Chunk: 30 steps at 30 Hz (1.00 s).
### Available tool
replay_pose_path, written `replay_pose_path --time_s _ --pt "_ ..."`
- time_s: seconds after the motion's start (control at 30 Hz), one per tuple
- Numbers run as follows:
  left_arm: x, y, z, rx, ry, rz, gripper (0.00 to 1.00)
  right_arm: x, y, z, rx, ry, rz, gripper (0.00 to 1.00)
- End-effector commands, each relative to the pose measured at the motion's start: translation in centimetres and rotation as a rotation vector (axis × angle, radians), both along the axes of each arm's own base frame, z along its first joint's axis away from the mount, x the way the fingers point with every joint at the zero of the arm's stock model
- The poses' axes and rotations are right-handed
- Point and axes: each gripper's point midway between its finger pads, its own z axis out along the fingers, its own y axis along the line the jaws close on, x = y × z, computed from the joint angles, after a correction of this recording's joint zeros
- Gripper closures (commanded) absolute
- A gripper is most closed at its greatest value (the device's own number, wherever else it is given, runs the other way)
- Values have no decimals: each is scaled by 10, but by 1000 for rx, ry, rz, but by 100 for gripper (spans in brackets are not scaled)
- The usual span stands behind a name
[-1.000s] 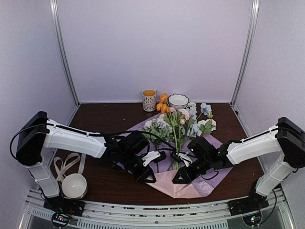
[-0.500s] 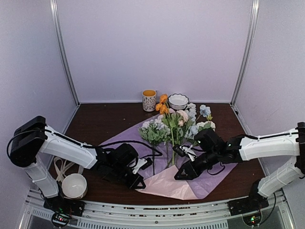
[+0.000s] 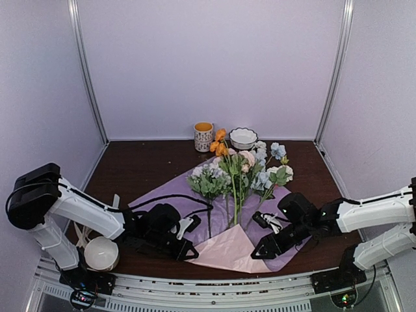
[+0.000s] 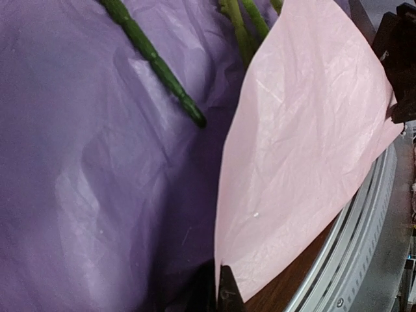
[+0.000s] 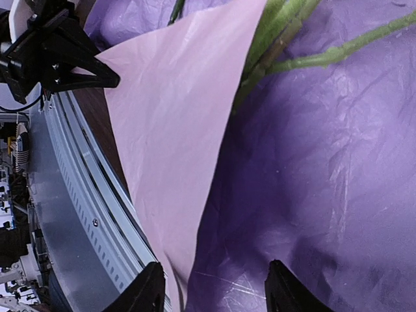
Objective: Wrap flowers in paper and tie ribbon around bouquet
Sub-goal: Press the fold line on the 1/4-folded wrapping paper.
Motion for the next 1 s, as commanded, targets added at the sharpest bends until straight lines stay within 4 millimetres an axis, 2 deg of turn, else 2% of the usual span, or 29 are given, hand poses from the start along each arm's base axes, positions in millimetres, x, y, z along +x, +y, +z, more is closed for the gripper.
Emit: replay_pose_path --time_s 0.0,0.07,0.2,0.23,0.37,0.5,0.67,0.83,0.97 --pt "1 2 14 -18 -30 58 100 -2 20 11 164 62 -39 47" --pt "1 4 19 -10 -57 75 100 -4 22 9 178 82 -46 54" --pt "-5 9 17 12 -64 72 100 -4 24 11 206 90 -67 94" --pt "-6 13 13 32 -61 76 100 -2 24 9 195 88 -72 100" --pt "-11 23 2 83 -39 103 100 10 19 -2 90 44 -90 100" --pt "-18 31 -3 155 -42 107 100 23 7 -22 -64 2 -117 100" --pt "-31 36 -6 251 -55 72 84 26 2 -30 -124 -12 -113 100" --pt "-35 51 -16 340 -45 83 78 29 -2 -35 -170 -36 -94 100" --pt "-37 50 -15 345 -48 71 76 31 -2 -37 -192 -46 -81 100"
